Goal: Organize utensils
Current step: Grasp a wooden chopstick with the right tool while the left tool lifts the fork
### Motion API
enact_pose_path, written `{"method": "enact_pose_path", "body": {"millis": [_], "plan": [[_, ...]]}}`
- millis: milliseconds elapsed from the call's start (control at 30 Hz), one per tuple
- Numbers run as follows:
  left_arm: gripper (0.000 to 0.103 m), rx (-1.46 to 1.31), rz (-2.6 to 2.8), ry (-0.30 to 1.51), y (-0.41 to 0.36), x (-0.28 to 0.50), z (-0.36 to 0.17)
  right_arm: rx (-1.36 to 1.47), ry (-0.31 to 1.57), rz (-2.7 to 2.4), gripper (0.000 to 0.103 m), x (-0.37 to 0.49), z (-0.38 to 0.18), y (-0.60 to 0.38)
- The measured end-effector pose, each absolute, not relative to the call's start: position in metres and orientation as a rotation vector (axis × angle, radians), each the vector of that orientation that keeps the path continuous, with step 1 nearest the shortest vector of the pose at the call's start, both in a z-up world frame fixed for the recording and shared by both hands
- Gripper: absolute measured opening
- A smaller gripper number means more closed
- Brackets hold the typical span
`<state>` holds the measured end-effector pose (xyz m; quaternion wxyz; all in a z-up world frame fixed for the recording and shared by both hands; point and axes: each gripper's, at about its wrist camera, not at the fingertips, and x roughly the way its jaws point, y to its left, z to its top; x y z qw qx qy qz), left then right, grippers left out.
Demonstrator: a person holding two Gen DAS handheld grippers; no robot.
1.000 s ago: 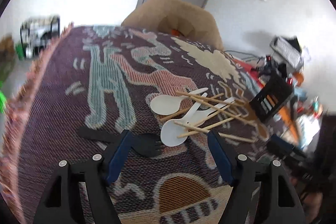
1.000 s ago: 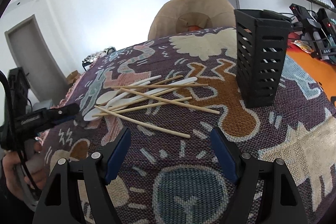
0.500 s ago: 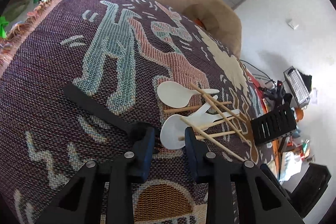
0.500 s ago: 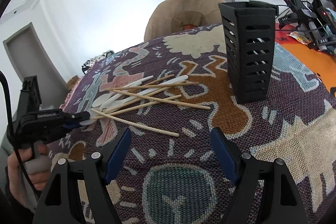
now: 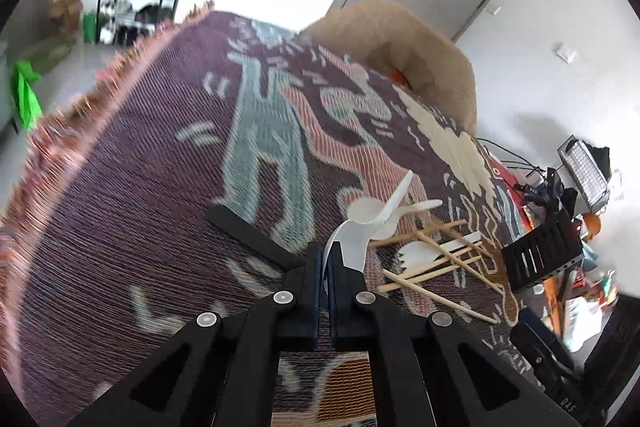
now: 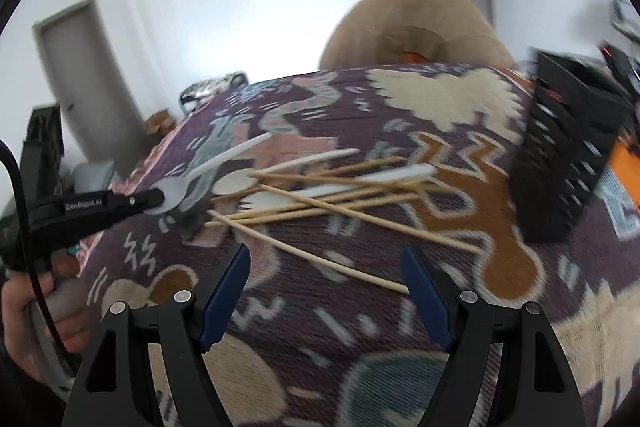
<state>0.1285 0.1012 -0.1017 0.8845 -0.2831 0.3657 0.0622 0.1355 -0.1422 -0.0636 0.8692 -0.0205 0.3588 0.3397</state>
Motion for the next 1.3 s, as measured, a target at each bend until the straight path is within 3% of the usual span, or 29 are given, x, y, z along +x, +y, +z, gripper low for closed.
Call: {"method": "enact_pose_path", "body": {"millis": [67,267,733,800,867,1300], "plan": [[0.002,-0.573,0.139,0.747,0.105,0.124,-0.098,-0.114,0.751,0.753,0.062,0.134,-0.061,-0.122],[0.002,-0.557,0.162,0.712,0.118,0.108,-0.092,-0.267,0.762,0.850,0.048,0.136,-0.062,-0.074],[0.002,-0.595,0.176,0.658,0.149,0.079,-0.088,-0.502,0.817,0.895,0.041,0.153,-0.073,-0.001],[0.002,-0.601,0.174,0.654,0.152,0.076,-0.088,-0.519,0.838,0.898,0.031,0.156,-0.077,0.006],[0.002,-0.604,0.174,0.652,0.154,0.074,-0.088,-0.531,0.861,0.904,0.011,0.159,-0.080,0.008],[0.002,-0.562,0.150,0.635,0.146,0.072,-0.075,-0.237,0.705,0.894,0.007,0.165,-0.006,-0.076]]}}
